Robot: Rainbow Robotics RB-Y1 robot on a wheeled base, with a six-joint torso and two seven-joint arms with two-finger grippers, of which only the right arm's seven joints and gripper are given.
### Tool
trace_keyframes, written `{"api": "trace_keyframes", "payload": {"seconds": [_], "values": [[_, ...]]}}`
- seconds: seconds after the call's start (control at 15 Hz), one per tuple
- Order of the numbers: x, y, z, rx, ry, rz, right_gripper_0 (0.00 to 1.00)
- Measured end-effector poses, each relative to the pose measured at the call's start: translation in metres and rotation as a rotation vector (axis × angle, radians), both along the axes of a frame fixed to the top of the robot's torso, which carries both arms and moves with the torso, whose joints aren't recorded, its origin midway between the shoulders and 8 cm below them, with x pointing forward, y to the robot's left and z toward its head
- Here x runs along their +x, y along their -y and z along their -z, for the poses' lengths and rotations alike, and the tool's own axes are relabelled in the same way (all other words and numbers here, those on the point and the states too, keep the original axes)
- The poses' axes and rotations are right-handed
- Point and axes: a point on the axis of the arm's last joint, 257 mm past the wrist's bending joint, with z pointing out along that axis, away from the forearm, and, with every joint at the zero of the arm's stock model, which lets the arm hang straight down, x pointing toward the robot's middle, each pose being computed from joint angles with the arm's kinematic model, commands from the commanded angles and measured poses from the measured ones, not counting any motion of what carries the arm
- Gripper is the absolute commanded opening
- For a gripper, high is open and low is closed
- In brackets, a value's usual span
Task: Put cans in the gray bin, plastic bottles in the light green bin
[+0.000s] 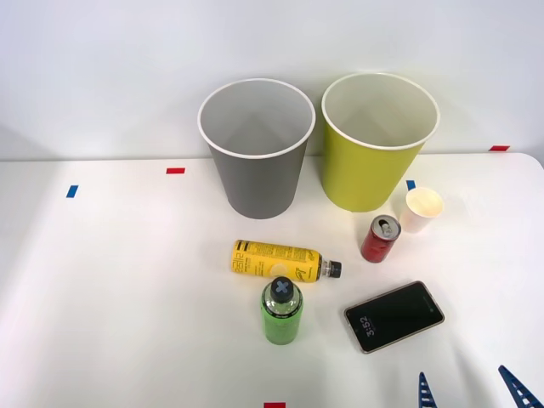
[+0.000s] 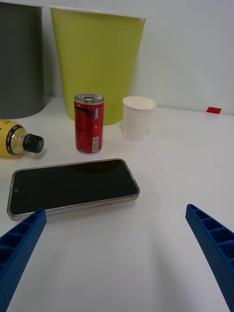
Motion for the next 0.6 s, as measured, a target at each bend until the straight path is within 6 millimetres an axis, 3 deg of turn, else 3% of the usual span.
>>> {"api": "trace_keyframes", "payload": {"seconds": [0.6], "values": [[0.0000,0.0000,0.0000,0.000,0.000,0.000,1.00]]}}
